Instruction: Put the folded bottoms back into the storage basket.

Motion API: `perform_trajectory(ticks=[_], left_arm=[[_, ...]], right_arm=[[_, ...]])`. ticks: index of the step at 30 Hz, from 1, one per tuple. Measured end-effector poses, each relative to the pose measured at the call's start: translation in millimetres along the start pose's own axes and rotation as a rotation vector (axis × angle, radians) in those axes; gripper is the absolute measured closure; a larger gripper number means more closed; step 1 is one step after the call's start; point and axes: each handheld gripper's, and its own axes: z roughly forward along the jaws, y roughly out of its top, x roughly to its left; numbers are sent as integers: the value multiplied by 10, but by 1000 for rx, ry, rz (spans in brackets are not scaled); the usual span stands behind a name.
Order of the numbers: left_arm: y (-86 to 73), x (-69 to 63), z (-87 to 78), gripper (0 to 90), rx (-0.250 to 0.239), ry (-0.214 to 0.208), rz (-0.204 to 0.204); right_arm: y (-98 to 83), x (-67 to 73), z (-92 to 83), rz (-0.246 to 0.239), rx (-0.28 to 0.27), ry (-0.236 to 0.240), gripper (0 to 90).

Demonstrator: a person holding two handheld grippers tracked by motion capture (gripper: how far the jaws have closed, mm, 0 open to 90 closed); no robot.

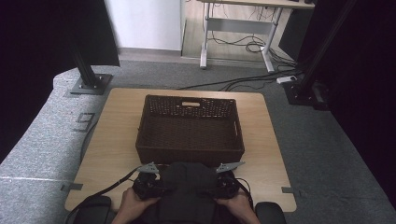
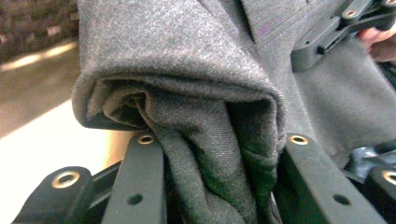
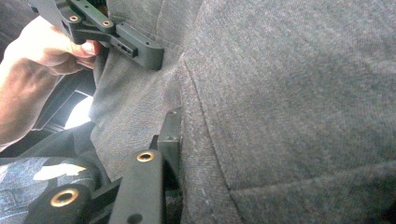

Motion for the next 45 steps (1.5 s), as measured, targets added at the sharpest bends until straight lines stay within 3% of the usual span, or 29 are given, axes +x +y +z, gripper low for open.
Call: perform_trajectory(ticks=[8, 19, 31, 36, 45], left_arm=[[250, -111, -205, 654, -71, -8, 70], [572, -233, -425, 655, -127, 1, 155], [912, -277, -653, 654, -176, 8, 204], [1123, -277, -774, 654, -204, 4, 218], [1508, -229, -918, 653, -232, 37, 252]], right_arm=[[155, 136, -193, -81, -72, -32, 615], [412, 278, -427, -173, -151, -73, 620], [760, 394, -637, -242, -194, -103, 620], [970, 422, -745, -267, -219, -109, 620], [1351, 403, -885, -301, -244, -141, 621]])
